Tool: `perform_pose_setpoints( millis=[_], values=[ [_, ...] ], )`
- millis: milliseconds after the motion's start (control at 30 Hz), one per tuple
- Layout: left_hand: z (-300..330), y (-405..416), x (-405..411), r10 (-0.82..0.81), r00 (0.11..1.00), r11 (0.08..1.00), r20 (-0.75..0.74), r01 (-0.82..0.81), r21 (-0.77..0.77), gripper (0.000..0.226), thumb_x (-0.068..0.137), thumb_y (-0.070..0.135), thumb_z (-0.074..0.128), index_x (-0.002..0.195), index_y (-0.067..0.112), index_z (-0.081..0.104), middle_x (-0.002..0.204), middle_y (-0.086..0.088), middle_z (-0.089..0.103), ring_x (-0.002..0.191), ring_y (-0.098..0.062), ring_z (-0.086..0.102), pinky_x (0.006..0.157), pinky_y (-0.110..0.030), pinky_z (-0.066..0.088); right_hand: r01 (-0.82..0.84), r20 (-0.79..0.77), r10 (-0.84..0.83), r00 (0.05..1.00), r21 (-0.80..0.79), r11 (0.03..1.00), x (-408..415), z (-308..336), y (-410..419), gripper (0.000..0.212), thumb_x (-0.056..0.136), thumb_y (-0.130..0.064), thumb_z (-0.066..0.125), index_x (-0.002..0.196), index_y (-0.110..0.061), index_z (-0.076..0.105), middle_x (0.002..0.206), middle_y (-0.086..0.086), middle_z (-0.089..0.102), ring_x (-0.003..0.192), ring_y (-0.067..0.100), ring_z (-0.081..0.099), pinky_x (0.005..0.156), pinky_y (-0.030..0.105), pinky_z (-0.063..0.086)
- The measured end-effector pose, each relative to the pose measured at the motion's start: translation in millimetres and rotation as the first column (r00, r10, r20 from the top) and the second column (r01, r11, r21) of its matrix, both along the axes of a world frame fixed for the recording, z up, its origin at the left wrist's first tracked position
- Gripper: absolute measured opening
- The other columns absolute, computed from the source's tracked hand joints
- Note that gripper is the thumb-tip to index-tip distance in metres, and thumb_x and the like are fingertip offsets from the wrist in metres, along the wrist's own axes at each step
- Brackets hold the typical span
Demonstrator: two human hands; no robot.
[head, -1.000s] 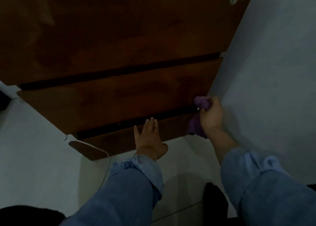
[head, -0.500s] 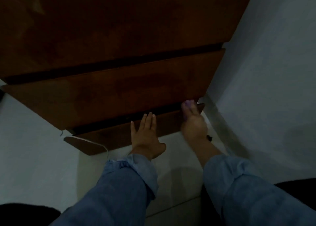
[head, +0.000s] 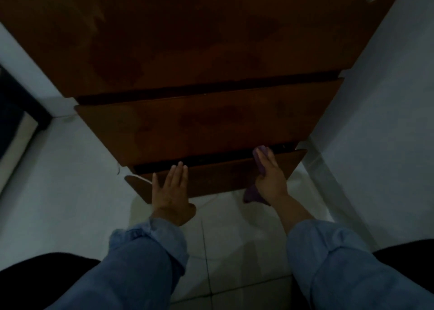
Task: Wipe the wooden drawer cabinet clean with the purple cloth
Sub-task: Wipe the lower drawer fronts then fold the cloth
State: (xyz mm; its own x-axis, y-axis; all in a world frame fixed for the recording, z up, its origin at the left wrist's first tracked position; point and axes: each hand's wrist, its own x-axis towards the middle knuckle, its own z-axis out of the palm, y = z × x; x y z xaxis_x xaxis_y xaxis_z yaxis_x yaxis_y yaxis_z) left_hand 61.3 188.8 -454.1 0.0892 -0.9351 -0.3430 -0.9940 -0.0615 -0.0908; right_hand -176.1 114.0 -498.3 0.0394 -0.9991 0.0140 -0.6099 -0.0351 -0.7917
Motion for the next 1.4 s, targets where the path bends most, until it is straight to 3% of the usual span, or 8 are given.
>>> perform_pose_setpoints(
  millis=[100, 200, 367, 567, 733, 1000, 1267, 1400],
  values=[
    [-1, 2, 5, 0.013, 0.999, 1.0, -0.048, -0.013, 0.02, 0.102, 0.083, 0.057, 0.047, 0.149, 0.015, -0.018, 0.157, -0.001, -0.025, 0.145, -0.018, -0.02, 0.113, -0.055, -0.011, 0.052, 0.021, -0.053, 0.998, 0.016, 0.998, 24, 6, 8, 0.074, 0.082, 0.015, 0.041, 0.147, -0.018, 0.028, 0.159, -0.003, 0.012, 0.144, 0.01, 0.016, 0.103, 0.01, 0.021],
    [-6, 1, 2, 0.041, 0.997, 0.999, -0.068, -0.039, 0.026, 0.104, 0.081, 0.06, 0.046, 0.149, 0.015, -0.018, 0.156, 0.0, -0.025, 0.144, -0.018, -0.022, 0.114, -0.056, -0.011, -0.075, 0.079, 0.069, 0.994, 0.079, 0.994, 59, 11, 27, 0.081, 0.082, 0.018, 0.041, 0.148, -0.025, 0.024, 0.159, -0.011, 0.005, 0.138, 0.001, 0.016, 0.089, -0.002, 0.032],
    [-4, 0, 7, 0.034, 0.995, 0.999, -0.096, -0.032, 0.02, 0.101, 0.083, 0.058, 0.047, 0.15, 0.016, -0.016, 0.157, 0.001, -0.023, 0.145, -0.016, -0.019, 0.112, -0.055, -0.013, -0.217, -0.034, 0.223, 0.974, 0.119, 0.969, 96, 10, 36, 0.082, 0.086, 0.01, 0.041, 0.149, -0.035, 0.015, 0.159, -0.014, -0.006, 0.145, 0.012, 0.01, 0.114, 0.028, 0.027],
    [-3, 19, 39, 0.162, 0.985, 0.977, -0.067, -0.17, -0.131, 0.084, 0.09, 0.043, 0.04, 0.151, 0.011, -0.008, 0.16, -0.006, -0.008, 0.147, -0.02, -0.006, 0.118, -0.05, -0.003, -0.286, 0.034, 0.284, 0.958, 0.134, 0.949, 81, 14, 35, 0.083, 0.081, 0.019, 0.039, 0.148, -0.029, 0.024, 0.159, -0.014, 0.0, 0.144, 0.004, 0.009, 0.097, -0.004, 0.019],
    [-1, 32, 68, 0.21, 0.976, 0.975, -0.05, -0.213, -0.069, 0.089, 0.087, 0.045, 0.044, 0.151, 0.015, -0.011, 0.159, -0.002, -0.015, 0.147, -0.019, -0.011, 0.116, -0.054, -0.003, -0.151, -0.023, 0.157, 0.987, 0.151, 0.977, 105, 20, 39, 0.078, 0.087, 0.011, 0.043, 0.149, -0.031, 0.019, 0.159, -0.01, -0.01, 0.144, 0.012, 0.011, 0.096, 0.017, 0.028],
    [-6, 34, 67, 0.228, 0.968, 0.968, -0.102, -0.236, -0.081, 0.096, 0.084, 0.052, 0.047, 0.151, 0.017, -0.012, 0.159, 0.0, -0.017, 0.146, -0.018, -0.014, 0.114, -0.058, -0.006, -0.231, 0.001, 0.234, 0.972, 0.165, 0.959, 171, 19, 60, 0.079, 0.088, 0.011, 0.04, 0.15, -0.029, 0.011, 0.158, -0.01, -0.015, 0.146, 0.008, -0.001, 0.102, 0.013, 0.019],
    [-13, 40, 81, 0.226, 0.968, 0.962, -0.105, -0.239, -0.135, 0.09, 0.086, 0.048, 0.044, 0.151, 0.017, -0.011, 0.159, 0.0, -0.015, 0.146, -0.017, -0.012, 0.114, -0.055, -0.009, -0.212, -0.034, 0.225, 0.974, 0.222, 0.952, 186, 27, 59, 0.072, 0.089, 0.005, 0.042, 0.149, -0.029, 0.019, 0.159, -0.011, -0.002, 0.145, 0.012, 0.014, 0.097, 0.016, 0.023],
    [-26, 45, 96, 0.301, 0.898, 0.917, -0.319, -0.365, -0.162, 0.092, 0.083, 0.047, 0.048, 0.152, 0.018, -0.006, 0.16, -0.001, -0.007, 0.147, -0.015, -0.001, 0.117, -0.05, -0.002, -0.287, -0.018, 0.298, 0.954, 0.224, 0.931, 209, 30, 66, 0.071, 0.088, 0.004, 0.042, 0.148, -0.029, 0.021, 0.158, -0.012, 0.002, 0.143, 0.013, 0.018, 0.102, 0.018, 0.024]
  ],
)
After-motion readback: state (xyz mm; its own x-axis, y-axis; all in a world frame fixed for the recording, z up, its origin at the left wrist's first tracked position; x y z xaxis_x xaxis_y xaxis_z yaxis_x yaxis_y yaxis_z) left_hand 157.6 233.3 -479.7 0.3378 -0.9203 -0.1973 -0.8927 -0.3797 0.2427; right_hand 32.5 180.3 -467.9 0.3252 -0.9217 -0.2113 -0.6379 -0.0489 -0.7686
